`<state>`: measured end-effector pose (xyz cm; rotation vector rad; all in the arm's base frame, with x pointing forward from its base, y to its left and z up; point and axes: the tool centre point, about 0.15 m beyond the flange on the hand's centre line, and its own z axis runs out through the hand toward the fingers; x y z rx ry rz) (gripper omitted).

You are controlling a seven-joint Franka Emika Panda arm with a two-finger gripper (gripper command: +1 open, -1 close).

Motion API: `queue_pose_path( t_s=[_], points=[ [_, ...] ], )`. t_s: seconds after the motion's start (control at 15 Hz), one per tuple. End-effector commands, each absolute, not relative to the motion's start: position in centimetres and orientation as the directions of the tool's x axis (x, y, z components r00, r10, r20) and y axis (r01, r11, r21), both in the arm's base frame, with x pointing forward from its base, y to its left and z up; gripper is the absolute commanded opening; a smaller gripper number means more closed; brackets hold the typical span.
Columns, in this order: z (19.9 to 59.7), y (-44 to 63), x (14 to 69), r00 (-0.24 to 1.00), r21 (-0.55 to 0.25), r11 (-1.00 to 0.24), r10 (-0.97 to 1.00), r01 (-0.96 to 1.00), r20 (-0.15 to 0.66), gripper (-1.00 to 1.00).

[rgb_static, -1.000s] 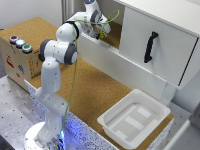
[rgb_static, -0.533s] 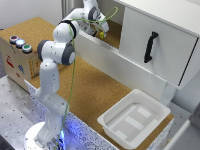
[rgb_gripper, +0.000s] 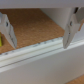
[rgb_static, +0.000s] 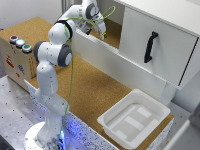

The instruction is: Place the yellow object inside the left cabinet

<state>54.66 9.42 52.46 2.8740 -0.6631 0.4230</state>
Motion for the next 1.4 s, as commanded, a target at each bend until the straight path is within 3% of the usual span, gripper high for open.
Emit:
queue_pose_path(
  t_s=[0.0,0.33,0.67,0.93,1.33],
  points=[
    [52.4,4.1,49.0,0.813,0.016,-0.867,-0.46,-0.498,0.358,1.0],
    [52.2,-1.9,48.3,0.828,-0.07,-0.891,-0.444,-0.449,0.343,1.0],
    [51.2,-9.7,47.1,0.867,-0.046,-0.94,-0.329,-0.337,0.375,1.0],
    [50.1,-15.4,46.3,0.898,-0.025,-0.962,-0.261,-0.27,0.355,1.0],
    [49.5,-23.6,46.9,0.832,-0.013,-0.875,-0.465,-0.484,0.304,1.0]
  ],
)
